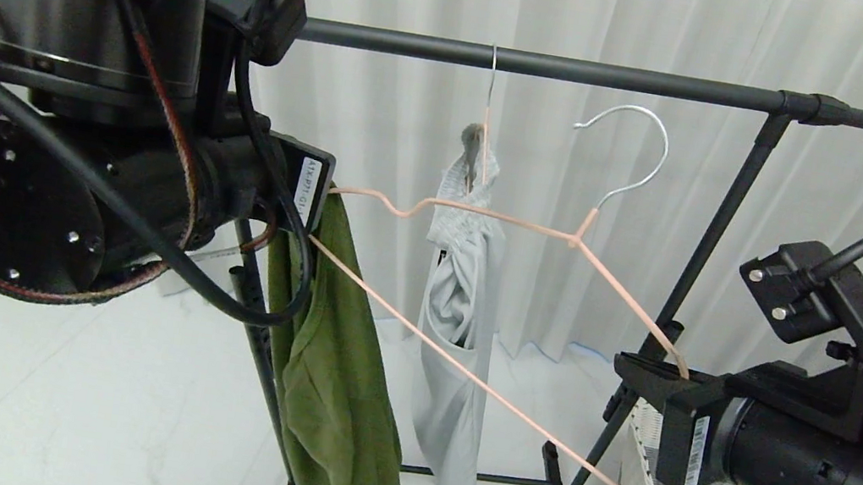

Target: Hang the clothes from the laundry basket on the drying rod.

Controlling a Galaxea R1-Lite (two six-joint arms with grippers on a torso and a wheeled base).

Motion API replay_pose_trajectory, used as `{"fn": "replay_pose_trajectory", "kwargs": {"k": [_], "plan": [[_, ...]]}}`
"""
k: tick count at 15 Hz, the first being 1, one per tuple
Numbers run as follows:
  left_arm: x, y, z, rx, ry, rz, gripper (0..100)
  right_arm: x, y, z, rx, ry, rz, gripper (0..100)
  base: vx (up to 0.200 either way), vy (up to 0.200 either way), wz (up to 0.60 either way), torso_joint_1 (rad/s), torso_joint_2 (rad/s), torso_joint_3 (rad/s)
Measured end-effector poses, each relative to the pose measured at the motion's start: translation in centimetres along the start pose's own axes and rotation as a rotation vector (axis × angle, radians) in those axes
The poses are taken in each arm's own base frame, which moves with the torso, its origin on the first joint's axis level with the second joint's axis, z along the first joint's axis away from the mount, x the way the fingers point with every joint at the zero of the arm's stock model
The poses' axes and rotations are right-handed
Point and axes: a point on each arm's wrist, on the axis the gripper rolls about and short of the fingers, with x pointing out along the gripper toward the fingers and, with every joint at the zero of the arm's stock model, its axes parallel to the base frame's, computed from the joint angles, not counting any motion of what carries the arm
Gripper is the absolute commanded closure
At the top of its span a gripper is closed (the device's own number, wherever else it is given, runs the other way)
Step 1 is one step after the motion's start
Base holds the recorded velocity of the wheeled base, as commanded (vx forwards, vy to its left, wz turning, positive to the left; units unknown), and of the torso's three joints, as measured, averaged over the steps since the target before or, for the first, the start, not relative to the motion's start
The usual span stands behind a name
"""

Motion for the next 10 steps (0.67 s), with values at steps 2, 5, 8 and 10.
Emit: {"fn": "replay_pose_trajectory", "kwargs": {"k": [2, 5, 8, 10], "plan": [[-0.5, -0.8, 0.0, 0.007, -0.007, -0.033, 100, 0.1, 0.3, 0.1, -0.001, -0.001, 0.007, 100, 0.0, 0.0, 0.0, 0.0, 0.0, 0.0], [-0.7, -1.6, -0.1, -0.012, -0.006, -0.061, 100, 0.1, 0.9, -0.1, -0.011, 0.005, 0.033, 100, 0.0, 0.0, 0.0, 0.0, 0.0, 0.0], [-1.0, -2.2, -0.1, -0.017, -0.009, -0.083, 100, -0.1, 1.6, -0.4, -0.024, 0.016, 0.067, 100, 0.0, 0.0, 0.0, 0.0, 0.0, 0.0], [-1.6, -2.8, 0.0, -0.042, -0.019, -0.115, 100, 0.3, 2.0, -0.7, -0.03, 0.025, 0.076, 100, 0.0, 0.0, 0.0, 0.0, 0.0, 0.0]]}}
